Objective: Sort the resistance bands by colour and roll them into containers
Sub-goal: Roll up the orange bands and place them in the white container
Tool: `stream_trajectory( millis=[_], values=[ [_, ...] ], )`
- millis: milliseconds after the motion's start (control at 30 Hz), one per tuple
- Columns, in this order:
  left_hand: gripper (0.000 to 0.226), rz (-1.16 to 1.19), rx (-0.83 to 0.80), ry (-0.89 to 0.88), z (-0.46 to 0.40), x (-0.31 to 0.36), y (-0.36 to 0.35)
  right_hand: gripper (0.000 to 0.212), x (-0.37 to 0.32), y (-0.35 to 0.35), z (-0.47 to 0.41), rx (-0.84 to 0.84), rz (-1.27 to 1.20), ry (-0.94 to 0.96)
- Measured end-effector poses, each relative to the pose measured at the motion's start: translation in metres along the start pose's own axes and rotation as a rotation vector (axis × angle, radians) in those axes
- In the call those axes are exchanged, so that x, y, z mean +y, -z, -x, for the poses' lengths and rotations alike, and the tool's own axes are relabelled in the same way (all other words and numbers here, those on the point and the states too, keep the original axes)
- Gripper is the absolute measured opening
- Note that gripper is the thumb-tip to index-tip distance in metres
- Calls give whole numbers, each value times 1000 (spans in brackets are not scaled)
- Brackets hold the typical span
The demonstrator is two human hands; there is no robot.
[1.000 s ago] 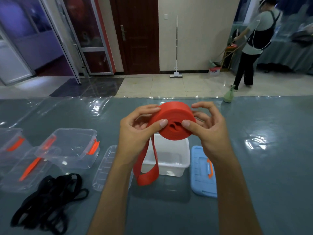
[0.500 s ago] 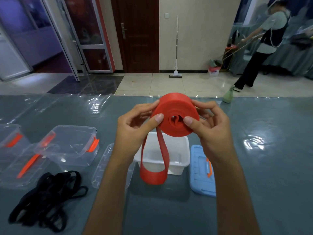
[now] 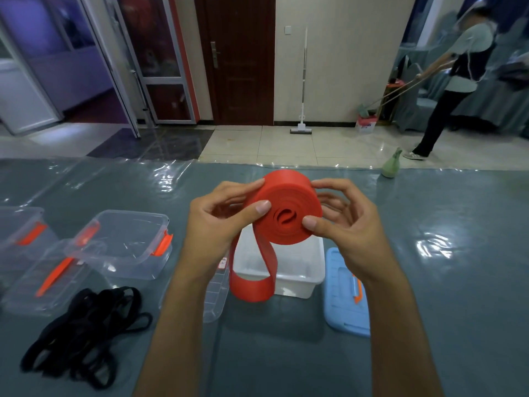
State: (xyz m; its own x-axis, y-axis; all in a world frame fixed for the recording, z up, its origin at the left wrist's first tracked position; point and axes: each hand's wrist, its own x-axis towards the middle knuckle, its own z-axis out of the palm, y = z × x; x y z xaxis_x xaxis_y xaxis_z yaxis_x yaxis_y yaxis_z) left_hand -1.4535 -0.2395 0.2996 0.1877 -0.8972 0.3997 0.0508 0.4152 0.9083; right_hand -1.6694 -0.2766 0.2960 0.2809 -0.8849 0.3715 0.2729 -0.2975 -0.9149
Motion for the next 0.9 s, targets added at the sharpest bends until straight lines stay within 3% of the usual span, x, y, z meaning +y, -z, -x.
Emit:
stream_trajectory(
  millis=[100, 200, 400, 533, 633, 900],
  values=[
    [39, -3, 48, -11, 1, 5, -8, 41, 3, -1, 1, 31, -30, -58],
    [34, 8, 86, -6, 2, 4, -16, 44, 1, -1, 0, 82, -17, -46],
    [50, -53, -62, 28, 1, 1, -13, 46, 8, -3, 1, 111, -86, 4],
    [45, -9, 61, -1, 2, 1, -18, 44, 9, 12, 1, 26, -60, -92],
    [45, 3, 118, 20, 1, -3, -24, 43, 10, 19, 1, 67, -9, -96],
    [44, 9, -62, 45, -4, -7, -21, 45, 5, 19, 1, 129, -39, 37]
  ],
)
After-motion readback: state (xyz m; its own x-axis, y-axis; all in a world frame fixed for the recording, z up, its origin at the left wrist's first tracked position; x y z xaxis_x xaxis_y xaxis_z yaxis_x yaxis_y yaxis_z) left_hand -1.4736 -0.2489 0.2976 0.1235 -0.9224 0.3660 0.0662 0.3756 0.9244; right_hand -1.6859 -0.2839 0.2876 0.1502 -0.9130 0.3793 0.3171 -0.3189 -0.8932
